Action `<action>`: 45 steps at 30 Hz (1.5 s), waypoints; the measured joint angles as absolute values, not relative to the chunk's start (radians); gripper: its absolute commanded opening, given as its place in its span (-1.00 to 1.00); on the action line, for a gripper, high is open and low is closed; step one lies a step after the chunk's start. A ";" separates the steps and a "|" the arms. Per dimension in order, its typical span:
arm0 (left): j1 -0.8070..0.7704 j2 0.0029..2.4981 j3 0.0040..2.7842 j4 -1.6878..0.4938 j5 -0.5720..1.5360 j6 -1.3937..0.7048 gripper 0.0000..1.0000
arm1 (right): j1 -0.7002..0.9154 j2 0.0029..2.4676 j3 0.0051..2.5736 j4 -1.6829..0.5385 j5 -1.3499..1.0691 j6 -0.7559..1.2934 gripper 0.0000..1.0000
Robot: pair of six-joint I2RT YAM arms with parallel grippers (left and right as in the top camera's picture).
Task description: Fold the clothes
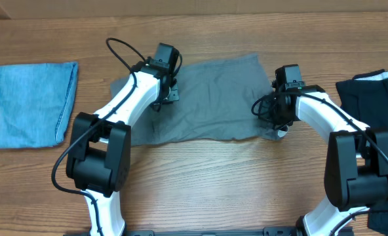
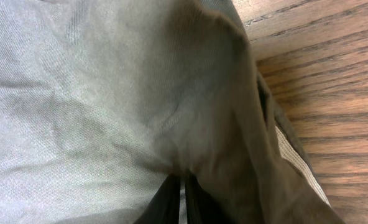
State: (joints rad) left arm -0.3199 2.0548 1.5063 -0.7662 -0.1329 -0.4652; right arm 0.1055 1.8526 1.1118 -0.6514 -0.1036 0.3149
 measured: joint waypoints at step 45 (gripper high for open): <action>-0.120 2.287 1.779 -0.924 -0.160 -0.416 -0.70 | 0.105 1.853 1.110 -0.644 -0.099 0.315 -0.81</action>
State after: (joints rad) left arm -0.1196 2.2868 1.7790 -0.9241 -0.1604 -0.4164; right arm 0.1055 1.8526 1.1095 -0.6441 -0.0990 0.3149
